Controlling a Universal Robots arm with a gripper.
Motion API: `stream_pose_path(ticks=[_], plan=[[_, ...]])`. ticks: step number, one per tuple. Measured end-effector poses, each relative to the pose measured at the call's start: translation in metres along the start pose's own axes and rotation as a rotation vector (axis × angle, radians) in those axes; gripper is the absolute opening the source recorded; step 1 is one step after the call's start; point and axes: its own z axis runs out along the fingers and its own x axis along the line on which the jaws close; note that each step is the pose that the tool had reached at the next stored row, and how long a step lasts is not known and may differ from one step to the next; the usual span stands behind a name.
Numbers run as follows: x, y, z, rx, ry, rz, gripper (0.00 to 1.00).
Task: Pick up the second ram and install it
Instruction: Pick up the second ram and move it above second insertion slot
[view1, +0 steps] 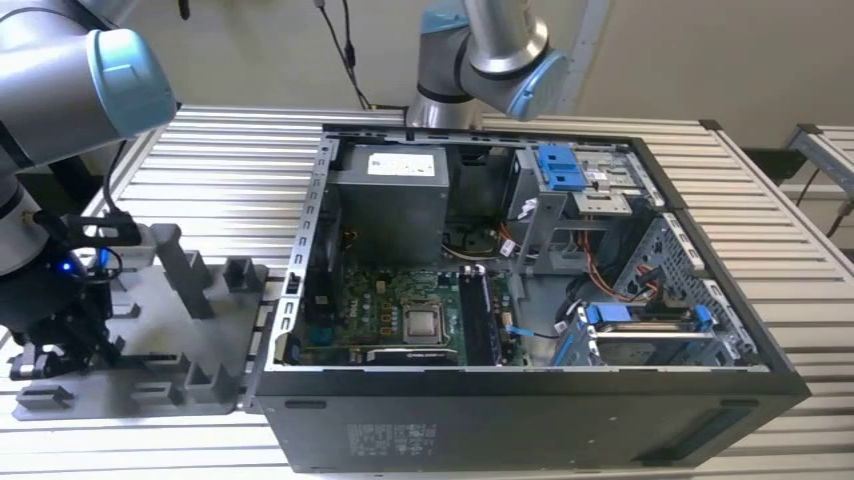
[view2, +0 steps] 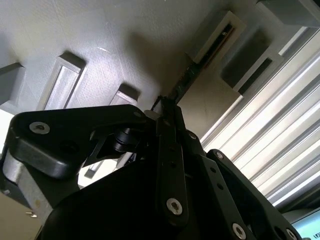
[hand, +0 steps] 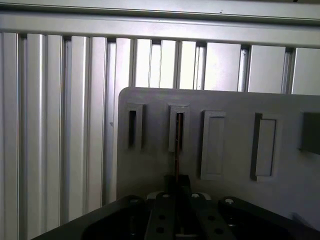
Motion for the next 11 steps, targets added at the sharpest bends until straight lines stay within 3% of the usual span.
stream_pose_path(ticks=[5,11], plan=[[0.0000,-0.0001,-0.0004,0.0004,-0.0003,0.000,0.14],[0.0001,-0.0001,-0.0077,0.0001,-0.0001,0.000,0.14]])
